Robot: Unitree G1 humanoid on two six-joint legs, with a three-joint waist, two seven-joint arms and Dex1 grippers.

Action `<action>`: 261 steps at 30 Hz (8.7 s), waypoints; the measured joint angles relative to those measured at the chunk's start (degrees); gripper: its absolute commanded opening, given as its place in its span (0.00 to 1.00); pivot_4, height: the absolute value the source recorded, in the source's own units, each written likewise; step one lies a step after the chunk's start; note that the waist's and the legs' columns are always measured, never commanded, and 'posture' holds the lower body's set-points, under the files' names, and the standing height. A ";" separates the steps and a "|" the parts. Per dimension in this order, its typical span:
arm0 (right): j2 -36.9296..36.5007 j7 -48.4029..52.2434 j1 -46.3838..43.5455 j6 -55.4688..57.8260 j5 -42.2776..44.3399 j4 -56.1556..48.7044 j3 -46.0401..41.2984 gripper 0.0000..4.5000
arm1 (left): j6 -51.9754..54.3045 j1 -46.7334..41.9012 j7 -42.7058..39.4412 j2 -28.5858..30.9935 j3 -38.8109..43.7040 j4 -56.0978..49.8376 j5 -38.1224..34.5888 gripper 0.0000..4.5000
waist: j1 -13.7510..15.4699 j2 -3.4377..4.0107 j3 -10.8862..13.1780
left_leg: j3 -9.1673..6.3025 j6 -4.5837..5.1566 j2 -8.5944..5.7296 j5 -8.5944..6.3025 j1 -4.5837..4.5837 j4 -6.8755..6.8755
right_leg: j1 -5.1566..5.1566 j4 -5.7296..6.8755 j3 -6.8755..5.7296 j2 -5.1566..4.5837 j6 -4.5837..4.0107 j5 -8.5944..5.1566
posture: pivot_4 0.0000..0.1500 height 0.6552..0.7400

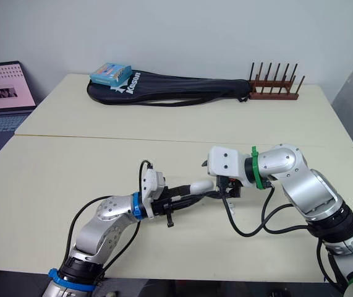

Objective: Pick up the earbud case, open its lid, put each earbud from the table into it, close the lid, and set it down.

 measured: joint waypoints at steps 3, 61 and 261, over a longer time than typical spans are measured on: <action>0.00 0.21 -0.01 0.13 0.42 0.39 -0.03 0.86 | -1.20 0.17 -0.12 0.52 -0.19 0.01 0.62 0.17 | 0.00 0.00 0.00 | 0.00 0.00 0.00 0.00 0.00 0.00 | 0.00 0.00 0.00 0.00 0.00 0.00 | 1.00 0.71; -1.72 -7.26 57.04 -11.22 11.94 -8.64 -41.09 1.00 | -3.68 7.75 11.27 2.08 12.87 0.05 -0.18 0.17 | -0.09 -0.08 0.02 | 0.49 0.00 -0.01 -0.01 0.84 -0.17 | 0.90 -0.20 0.27 0.05 0.04 -0.04 | 1.00 0.71; 7.74 -25.37 36.21 -0.55 18.51 -15.13 -30.76 0.46 | -5.43 6.70 20.09 -5.58 5.31 -5.66 4.21 0.17 | 0.08 -0.37 0.59 | 0.22 0.03 -0.05 -0.03 0.60 -0.25 | 0.72 -0.37 0.14 0.01 0.06 -0.05 | 1.00 0.71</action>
